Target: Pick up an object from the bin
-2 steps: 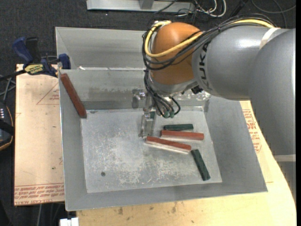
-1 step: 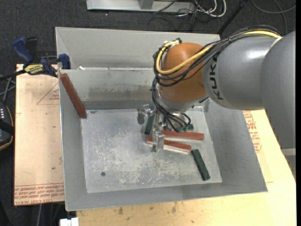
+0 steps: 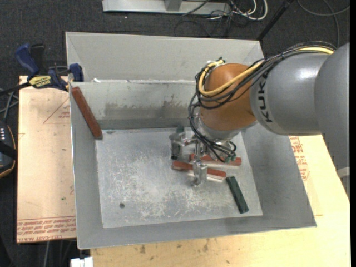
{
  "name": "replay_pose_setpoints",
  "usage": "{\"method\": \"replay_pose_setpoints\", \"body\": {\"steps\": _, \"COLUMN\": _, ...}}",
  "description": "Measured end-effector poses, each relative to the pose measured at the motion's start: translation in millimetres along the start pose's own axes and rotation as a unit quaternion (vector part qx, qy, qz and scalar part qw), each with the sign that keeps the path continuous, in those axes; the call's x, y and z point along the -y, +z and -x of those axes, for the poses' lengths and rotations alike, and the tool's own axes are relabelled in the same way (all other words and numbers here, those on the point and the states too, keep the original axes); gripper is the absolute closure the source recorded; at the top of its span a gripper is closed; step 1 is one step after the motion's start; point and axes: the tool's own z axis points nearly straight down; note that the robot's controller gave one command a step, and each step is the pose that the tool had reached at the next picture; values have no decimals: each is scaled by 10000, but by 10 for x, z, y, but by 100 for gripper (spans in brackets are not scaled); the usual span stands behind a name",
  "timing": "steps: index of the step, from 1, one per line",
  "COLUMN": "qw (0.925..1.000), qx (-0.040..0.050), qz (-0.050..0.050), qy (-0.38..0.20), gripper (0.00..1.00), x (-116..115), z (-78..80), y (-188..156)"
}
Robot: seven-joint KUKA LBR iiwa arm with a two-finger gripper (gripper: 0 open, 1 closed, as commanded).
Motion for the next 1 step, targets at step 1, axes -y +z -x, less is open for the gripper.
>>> {"method": "replay_pose_setpoints", "body": {"steps": 1, "qw": 10000, "qx": -8, "qz": -6, "qy": 74, "gripper": 100, "x": 448, "z": 306, "y": 147}}
